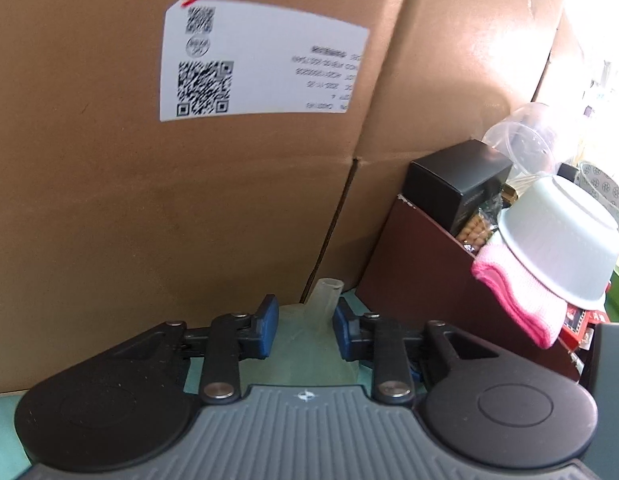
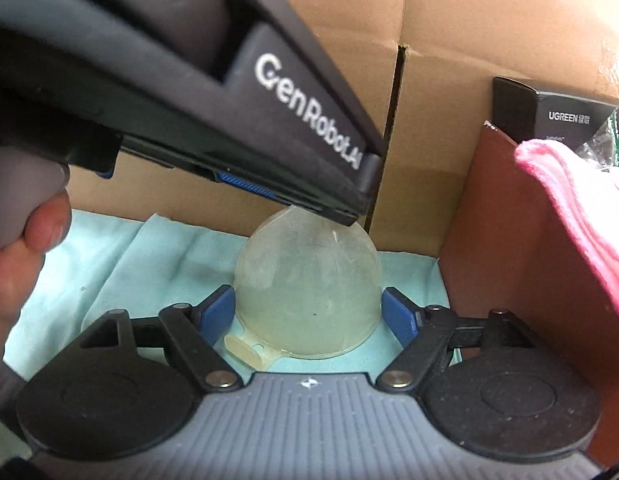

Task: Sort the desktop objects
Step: 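Lift the funnel with the right gripper and carry it over the brown box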

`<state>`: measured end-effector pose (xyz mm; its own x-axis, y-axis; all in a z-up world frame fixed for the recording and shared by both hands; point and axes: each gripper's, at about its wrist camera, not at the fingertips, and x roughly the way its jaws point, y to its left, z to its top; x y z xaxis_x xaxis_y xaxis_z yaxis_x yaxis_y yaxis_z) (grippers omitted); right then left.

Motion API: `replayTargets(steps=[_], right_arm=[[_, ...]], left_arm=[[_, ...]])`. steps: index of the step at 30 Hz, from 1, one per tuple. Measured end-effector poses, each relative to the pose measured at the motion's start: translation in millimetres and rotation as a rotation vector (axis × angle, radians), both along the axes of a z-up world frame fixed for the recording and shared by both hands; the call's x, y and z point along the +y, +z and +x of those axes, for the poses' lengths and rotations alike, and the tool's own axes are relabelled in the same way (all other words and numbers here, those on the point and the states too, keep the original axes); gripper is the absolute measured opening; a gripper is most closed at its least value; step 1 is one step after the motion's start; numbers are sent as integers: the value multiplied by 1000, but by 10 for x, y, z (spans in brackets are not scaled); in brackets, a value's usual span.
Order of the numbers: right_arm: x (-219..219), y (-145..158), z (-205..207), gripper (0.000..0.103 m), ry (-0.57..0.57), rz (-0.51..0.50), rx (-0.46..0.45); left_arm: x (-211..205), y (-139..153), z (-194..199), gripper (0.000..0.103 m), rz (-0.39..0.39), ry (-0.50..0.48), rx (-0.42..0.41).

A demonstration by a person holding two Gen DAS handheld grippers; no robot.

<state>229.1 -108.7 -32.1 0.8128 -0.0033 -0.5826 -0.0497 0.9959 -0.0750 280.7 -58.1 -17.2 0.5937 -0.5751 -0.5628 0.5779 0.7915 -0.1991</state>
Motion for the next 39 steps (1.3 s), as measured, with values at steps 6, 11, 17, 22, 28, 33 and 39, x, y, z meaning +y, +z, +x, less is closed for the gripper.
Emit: replayTargets(steps=[6,11,17,22,28,33,39], right_arm=[[101,46,-183,77,37,-3,-12],[180,217,-446,77,82,7,-69],[113,628,-867,77,60,4,-218],[-129,1017,-1222,78,-20,-48,-371],[-584,1295,-1494,78,-151,-121,-487],[-1029,1353,-1725,78,-243,-139,-492],[-1285,1356,-1358,78,-271,-107,-460]], left_arm=[[116,121,-300,19,13,24,-9],[234,354,-633,19,21,60,-55],[136,846,-1168,19,25,39,-191],[-124,1222,-1478,19,-30,-23,-310],[-716,1504,-1594,19,-119,-126,-360],[-1125,1571,-1487,19,-159,-196,-326],[-1353,1509,-1211,20,-184,-207,-255]])
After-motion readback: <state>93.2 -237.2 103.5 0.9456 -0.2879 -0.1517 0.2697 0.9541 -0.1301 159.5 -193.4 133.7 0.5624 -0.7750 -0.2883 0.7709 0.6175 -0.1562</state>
